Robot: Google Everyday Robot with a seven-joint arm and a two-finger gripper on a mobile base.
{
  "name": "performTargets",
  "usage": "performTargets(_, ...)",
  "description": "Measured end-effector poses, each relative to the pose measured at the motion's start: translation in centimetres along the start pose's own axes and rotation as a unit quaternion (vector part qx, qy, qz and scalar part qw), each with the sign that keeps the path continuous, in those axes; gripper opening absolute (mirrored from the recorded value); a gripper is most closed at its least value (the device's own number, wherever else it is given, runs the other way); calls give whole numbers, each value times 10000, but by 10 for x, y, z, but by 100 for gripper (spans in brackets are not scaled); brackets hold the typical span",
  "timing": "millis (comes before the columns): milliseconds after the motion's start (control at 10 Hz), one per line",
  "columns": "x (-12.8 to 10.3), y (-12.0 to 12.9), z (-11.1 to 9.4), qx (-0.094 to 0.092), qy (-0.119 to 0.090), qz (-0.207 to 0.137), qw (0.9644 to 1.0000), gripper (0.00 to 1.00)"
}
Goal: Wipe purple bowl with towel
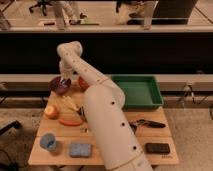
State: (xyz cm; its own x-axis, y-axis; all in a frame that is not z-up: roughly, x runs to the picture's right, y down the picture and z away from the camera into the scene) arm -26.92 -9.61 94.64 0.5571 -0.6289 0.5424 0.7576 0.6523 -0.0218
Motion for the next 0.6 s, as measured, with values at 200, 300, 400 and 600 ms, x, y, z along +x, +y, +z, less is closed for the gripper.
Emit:
performTargets(200,-15,-13,8,31,-72,-128,9999,1)
performTargets(300,-20,-12,7,60,-129,-162,9998,1)
performTargets(400,-29,-7,4,93,-221,-170,9996,1)
performTargets(600,-36,4,-8,171,-281,-133,9994,1)
